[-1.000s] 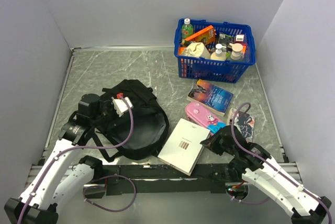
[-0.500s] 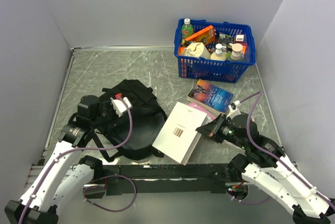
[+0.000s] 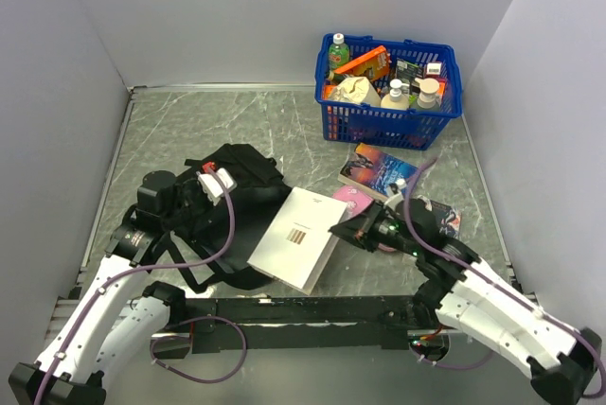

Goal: Pack the student bag
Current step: Place the book in the student bag.

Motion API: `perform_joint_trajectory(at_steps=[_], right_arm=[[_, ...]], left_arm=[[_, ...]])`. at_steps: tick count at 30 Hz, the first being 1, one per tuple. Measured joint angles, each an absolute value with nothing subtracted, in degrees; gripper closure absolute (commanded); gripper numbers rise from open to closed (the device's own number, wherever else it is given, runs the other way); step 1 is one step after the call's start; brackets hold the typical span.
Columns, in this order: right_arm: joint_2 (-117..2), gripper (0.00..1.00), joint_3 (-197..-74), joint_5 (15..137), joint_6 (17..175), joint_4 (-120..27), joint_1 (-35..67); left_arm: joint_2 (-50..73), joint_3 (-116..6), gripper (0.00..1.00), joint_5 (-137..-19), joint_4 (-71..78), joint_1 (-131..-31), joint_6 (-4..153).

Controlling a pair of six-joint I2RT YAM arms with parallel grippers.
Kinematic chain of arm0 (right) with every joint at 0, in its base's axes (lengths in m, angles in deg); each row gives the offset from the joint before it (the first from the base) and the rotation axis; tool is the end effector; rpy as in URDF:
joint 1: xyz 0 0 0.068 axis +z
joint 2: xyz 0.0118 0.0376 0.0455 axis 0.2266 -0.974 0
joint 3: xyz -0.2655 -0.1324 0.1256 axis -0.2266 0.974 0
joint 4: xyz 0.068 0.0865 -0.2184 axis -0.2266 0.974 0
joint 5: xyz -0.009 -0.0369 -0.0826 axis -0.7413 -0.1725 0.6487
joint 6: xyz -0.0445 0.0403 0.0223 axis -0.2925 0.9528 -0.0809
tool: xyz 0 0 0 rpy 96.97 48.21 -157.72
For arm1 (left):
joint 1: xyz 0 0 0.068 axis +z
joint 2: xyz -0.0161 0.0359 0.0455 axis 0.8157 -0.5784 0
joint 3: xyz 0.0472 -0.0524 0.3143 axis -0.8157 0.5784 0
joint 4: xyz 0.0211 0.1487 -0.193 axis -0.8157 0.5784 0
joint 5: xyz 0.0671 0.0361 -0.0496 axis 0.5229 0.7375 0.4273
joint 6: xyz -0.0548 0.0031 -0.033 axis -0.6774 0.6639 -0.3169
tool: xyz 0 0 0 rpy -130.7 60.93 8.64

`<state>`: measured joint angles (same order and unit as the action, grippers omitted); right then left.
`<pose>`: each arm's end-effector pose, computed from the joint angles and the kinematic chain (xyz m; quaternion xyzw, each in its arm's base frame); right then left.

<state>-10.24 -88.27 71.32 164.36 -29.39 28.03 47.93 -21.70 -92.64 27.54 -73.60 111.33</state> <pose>0.0700 0.0756 0.2793 0.1860 0.8101 0.5144 0.2111 0.1017 -0.0555 0.3246 0.4098 0.7133 -0.1368 0.5518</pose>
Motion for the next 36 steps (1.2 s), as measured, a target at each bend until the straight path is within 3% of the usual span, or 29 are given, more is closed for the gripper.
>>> perform_joint_trajectory(at_steps=[14, 21, 36], right_arm=[[-32.6, 1.00, -89.1, 64.5, 168.1, -47.0, 31.8], [-47.6, 1.00, -95.3, 61.5, 168.6, -53.0, 31.6], [-50.2, 1.00, -99.3, 68.3, 166.7, -59.7, 21.5]], left_arm=[[48.0, -23.1, 0.99, -94.4, 25.1, -73.6, 107.3], [48.1, -26.2, 0.99, -96.9, 27.5, -73.6, 106.9], [48.0, -28.1, 0.99, -102.4, 35.5, -73.9, 109.3]])
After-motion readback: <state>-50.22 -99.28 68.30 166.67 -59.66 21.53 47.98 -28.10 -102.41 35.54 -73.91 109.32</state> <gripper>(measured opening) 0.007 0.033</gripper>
